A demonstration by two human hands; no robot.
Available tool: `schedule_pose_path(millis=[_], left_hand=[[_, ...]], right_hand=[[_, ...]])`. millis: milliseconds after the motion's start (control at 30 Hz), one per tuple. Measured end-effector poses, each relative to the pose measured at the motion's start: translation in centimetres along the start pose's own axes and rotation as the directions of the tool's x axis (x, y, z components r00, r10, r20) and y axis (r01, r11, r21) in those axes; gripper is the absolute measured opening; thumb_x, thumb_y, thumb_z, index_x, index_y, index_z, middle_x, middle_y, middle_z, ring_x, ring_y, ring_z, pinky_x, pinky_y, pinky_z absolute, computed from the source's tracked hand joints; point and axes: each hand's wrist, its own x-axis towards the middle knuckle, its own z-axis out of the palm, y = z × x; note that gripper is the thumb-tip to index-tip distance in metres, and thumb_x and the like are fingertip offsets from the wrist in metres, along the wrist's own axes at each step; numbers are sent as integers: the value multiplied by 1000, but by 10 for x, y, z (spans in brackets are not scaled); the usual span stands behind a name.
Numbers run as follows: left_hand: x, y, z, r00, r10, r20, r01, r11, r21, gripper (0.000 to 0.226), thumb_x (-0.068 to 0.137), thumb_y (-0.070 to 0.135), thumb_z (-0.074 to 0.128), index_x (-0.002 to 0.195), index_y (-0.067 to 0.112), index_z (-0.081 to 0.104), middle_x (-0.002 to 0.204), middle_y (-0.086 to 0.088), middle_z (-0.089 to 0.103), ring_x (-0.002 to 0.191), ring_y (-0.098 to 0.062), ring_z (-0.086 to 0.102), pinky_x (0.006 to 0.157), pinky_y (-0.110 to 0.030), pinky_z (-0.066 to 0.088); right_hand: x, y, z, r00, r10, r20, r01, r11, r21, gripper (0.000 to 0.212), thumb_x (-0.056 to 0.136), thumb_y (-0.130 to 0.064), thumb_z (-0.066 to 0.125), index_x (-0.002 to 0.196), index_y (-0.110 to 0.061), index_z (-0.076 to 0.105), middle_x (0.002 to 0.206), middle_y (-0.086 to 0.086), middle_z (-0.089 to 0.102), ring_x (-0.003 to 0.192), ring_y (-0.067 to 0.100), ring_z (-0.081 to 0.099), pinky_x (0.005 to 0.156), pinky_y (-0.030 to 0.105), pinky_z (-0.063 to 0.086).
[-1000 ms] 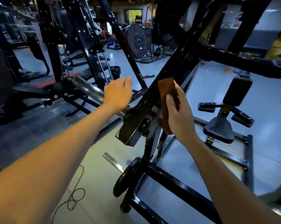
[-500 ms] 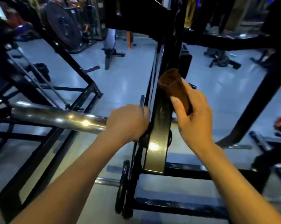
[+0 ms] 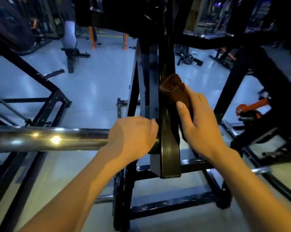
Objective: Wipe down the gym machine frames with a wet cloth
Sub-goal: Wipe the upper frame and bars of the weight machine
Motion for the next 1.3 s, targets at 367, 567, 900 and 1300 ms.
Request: schedule_pose_path(millis=[367, 567, 900, 1300], left_hand=[[-4, -32, -21, 969, 218, 115, -229, 968, 99, 43, 111, 34, 18, 80, 18, 44, 74, -4, 59, 73, -28, 65, 77, -46, 59], [-5, -35, -19, 962, 261, 81, -268, 959, 91, 38, 111, 29, 23, 108, 24, 61, 83, -6, 62, 78, -28, 66, 72, -43, 58], [-4, -35, -15, 958, 281, 52, -285, 954, 95, 52, 111, 37, 17, 78, 19, 54, 65, -1, 46, 66, -25, 59, 66, -35, 47], [-7, -32, -19, 968, 220, 119, -235, 964, 127, 56, 110, 38, 16, 81, 16, 58, 64, -2, 49, 64, -25, 56, 64, -36, 48]], right_hand=[[-44, -66, 24, 931, 325, -166, -355, 913, -202, 49, 105, -61, 32, 144, -33, 45, 106, -11, 50, 93, 9, 55, 71, 28, 45], [-68, -80, 46, 900, 341, -271, -419, 847, -327, 60, 103, -62, 24, 144, -25, 48, 123, -3, 46, 111, 16, 43, 76, 29, 45], [-58, -71, 59, 909, 283, -307, -357, 909, -217, 45, 108, -51, 39, 146, -26, 45, 111, -7, 61, 99, 17, 59, 76, 37, 51], [-1, -67, 61, 907, 269, -323, -352, 906, -234, 53, 109, -50, 34, 154, -24, 36, 156, -7, 40, 128, 18, 48, 97, 42, 49]])
